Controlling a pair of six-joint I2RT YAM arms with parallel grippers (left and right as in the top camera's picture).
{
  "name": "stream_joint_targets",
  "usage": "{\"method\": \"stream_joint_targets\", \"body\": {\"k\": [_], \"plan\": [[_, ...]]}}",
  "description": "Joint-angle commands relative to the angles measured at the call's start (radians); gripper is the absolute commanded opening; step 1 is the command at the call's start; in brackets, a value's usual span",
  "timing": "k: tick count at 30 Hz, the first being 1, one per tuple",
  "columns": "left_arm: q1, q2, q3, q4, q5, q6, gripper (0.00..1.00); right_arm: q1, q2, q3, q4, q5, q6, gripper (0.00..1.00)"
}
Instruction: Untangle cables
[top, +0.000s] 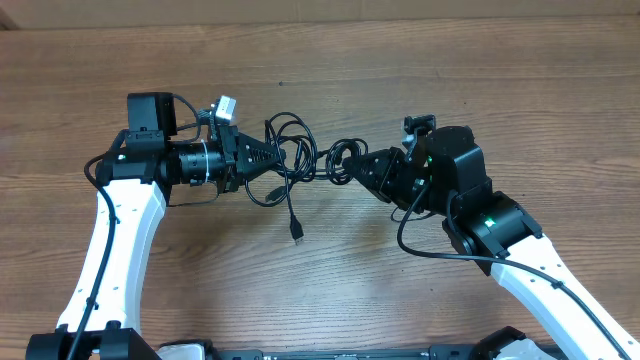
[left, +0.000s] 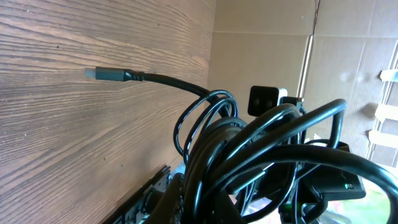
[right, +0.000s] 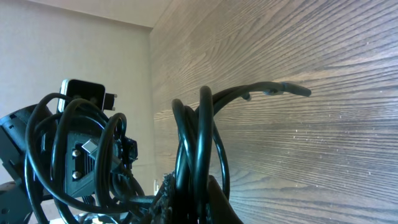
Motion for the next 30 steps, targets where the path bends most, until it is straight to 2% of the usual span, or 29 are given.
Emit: {"method": "stream_joint_targets", "body": {"k": [1, 4, 5, 7, 8, 9, 10, 15, 21, 25, 30], "plan": [[-0.002, -0.028, 0.027, 0.004, 0.048, 0.000, 0.04, -0.003, 0.000, 0.015, 0.009, 0.014, -0.012, 0.04], [-0.002, -0.028, 0.027, 0.002, -0.019, 0.042, 0.05, -0.003, 0.000, 0.015, 0.009, 0.033, -0.022, 0.04], [-0.002, -0.028, 0.027, -0.006, -0.058, 0.064, 0.13, -0.003, 0.000, 0.015, 0.009, 0.040, -0.022, 0.04], [-0.002, -0.028, 0.027, -0.035, -0.159, 0.111, 0.56, -0.003, 0.000, 0.015, 0.009, 0.050, -0.022, 0.04], [-0.002, -0.028, 0.027, -0.045, -0.196, 0.120, 0.74, -0.004, 0.000, 0.015, 0.009, 0.051, -0.022, 0.04], [-0.002, -0.028, 0.027, -0.056, -0.232, 0.130, 0.91, -0.004, 0.000, 0.015, 0.009, 0.052, -0.026, 0.04], [-0.002, -0.028, 0.027, -0.065, -0.255, 0.140, 1.00, -0.004, 0.000, 0.015, 0.009, 0.053, -0.035, 0.04], [-0.001, -0.028, 0.027, -0.054, -0.248, 0.197, 1.00, -0.005, 0.000, 0.015, 0.010, 0.058, -0.064, 0.04], [-0.001, -0.028, 0.027, -0.020, -0.164, 0.335, 1.00, -0.026, 0.000, 0.015, 0.006, 0.057, -0.135, 0.04], [-0.001, -0.028, 0.028, -0.026, -0.164, 0.448, 1.00, -0.030, 0.000, 0.015, 0.006, 0.048, -0.259, 0.04], [-0.003, -0.028, 0.028, -0.067, -0.165, 0.666, 1.00, -0.030, 0.000, 0.015, 0.035, -0.007, -0.425, 0.04]]}}
